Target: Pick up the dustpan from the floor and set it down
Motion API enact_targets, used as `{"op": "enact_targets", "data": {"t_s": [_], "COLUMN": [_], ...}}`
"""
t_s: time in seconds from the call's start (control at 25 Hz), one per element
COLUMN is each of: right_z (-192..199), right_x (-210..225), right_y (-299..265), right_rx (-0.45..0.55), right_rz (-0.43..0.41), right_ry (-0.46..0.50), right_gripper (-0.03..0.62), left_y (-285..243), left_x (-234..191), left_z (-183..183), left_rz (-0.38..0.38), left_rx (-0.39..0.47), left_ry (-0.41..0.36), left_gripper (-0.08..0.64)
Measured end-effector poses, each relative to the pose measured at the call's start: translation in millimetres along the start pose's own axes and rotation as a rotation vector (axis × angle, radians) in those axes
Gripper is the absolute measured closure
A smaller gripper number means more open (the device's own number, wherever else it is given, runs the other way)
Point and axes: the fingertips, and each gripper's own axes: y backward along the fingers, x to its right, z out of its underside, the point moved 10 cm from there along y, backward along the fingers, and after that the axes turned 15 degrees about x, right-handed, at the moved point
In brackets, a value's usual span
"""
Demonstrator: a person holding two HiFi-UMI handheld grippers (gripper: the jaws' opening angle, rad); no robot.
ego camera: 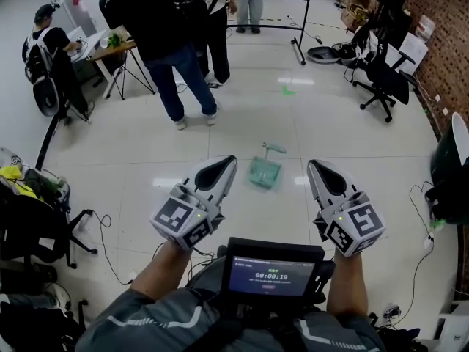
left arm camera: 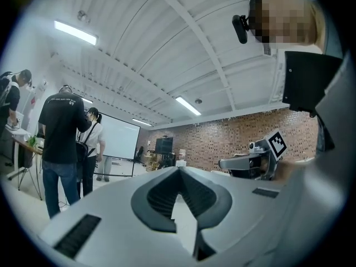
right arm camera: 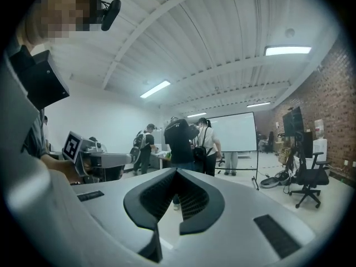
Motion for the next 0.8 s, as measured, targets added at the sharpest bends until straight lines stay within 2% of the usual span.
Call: {"op": "enact_targets", "data": {"t_s": [0.36,0.8], "right_z": [-6.2,-5.8], "right_x": [28.0,56.9], "right_y": [9.5,3.5], "right_rx": [0.002,0.003], "right_rz": [0.007,0.006], "right_ry": [0.008,0.015], "right_gripper": [0.571,0.571], "left_y": [-23.2,-52.0], "left_x": [15.3,13.1], "left_z": [4.6,16.8], "left_rz": [-0.012,-0.013], "left_rx": [0.004,0.026], "left_ry": [-0.002,0.006], "left_gripper": [0.528,0.528]}}
